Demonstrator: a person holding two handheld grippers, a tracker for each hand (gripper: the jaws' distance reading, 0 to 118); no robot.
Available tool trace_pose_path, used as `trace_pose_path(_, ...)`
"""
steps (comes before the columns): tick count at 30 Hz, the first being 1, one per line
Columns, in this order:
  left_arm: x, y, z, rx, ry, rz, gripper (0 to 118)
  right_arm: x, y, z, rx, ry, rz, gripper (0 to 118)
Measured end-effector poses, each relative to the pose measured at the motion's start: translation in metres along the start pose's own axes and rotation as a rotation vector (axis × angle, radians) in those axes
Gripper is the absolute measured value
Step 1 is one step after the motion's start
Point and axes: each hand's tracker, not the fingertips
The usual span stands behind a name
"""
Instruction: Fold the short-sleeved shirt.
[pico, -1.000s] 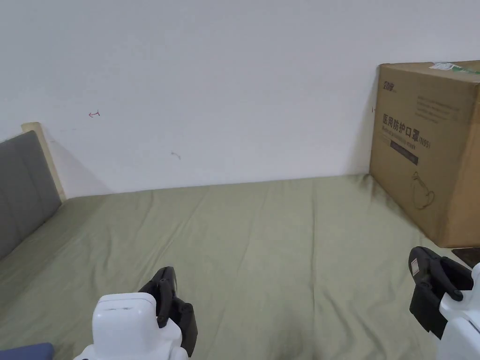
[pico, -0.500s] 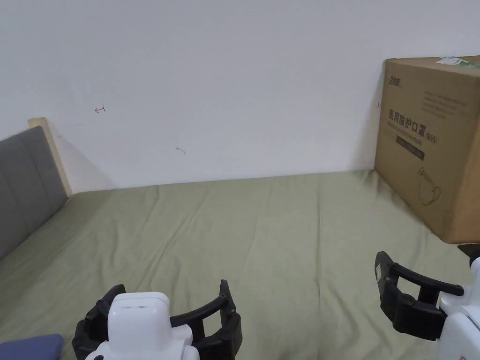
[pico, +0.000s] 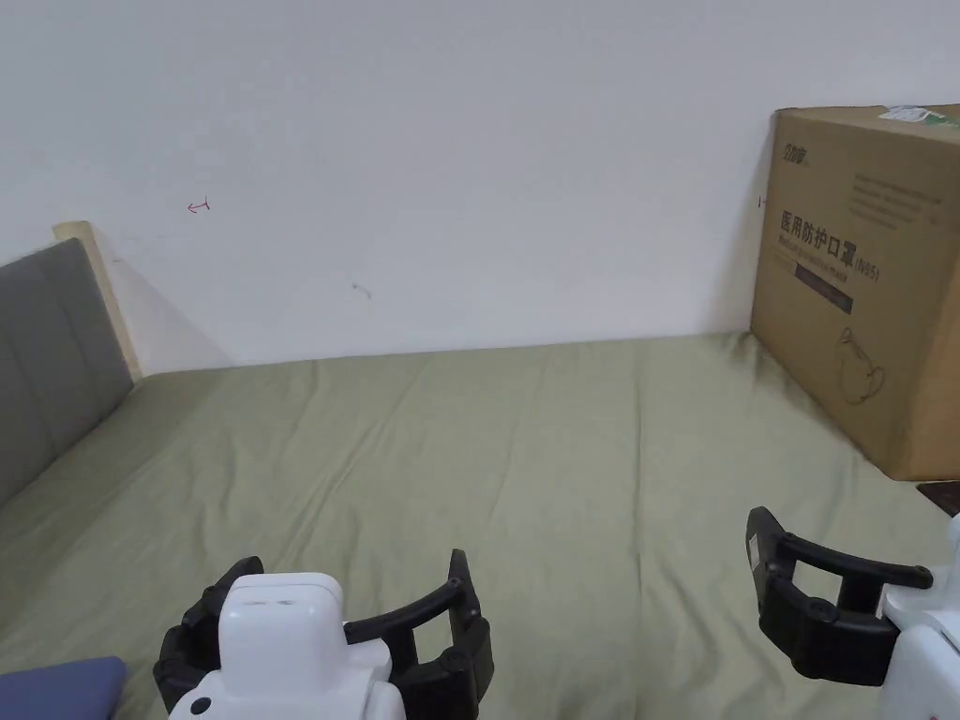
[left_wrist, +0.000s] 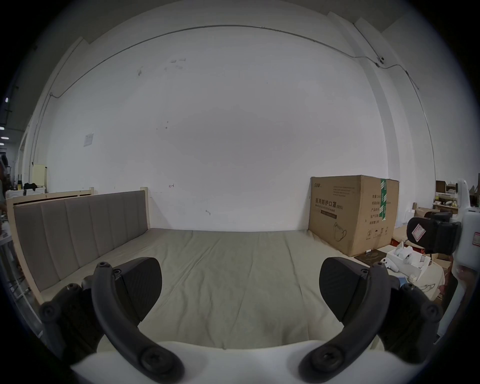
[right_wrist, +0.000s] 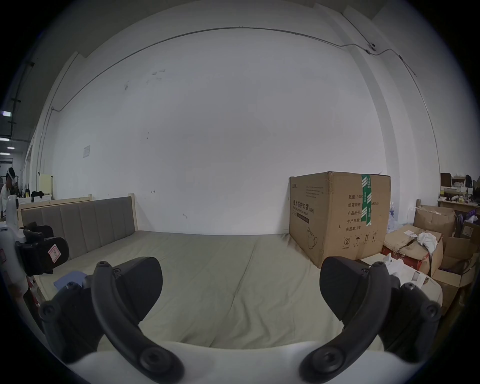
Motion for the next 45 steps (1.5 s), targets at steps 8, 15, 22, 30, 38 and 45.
trace_pose_path(8, -0.006, -0.001, -0.002, -0.043, -0.003, 0.041, 118, -0.003, -0.001, 0.000, -0.013, 0.017, 0.015, 118)
trace_pose_path(15, -0.010, -0.003, -0.003, -0.057, -0.001, 0.045, 118, -0.004, -0.001, 0.000, -0.026, 0.021, 0.010, 118)
trace_pose_path(22, -0.011, -0.006, -0.010, -0.090, 0.015, 0.053, 118, -0.007, -0.001, -0.001, -0.031, 0.029, 0.023, 118)
trace_pose_path(30, -0.008, -0.006, -0.027, -0.203, 0.133, 0.040, 118, -0.010, -0.007, -0.006, -0.061, 0.038, 0.026, 118)
trace_pose_path(38, -0.010, -0.009, -0.030, -0.236, 0.128, 0.080, 118, -0.010, -0.014, -0.010, -0.099, 0.030, 0.008, 118)
trace_pose_path(45, -0.013, -0.010, -0.031, -0.250, 0.122, 0.133, 118, -0.011, -0.016, -0.012, -0.108, 0.027, -0.005, 118)
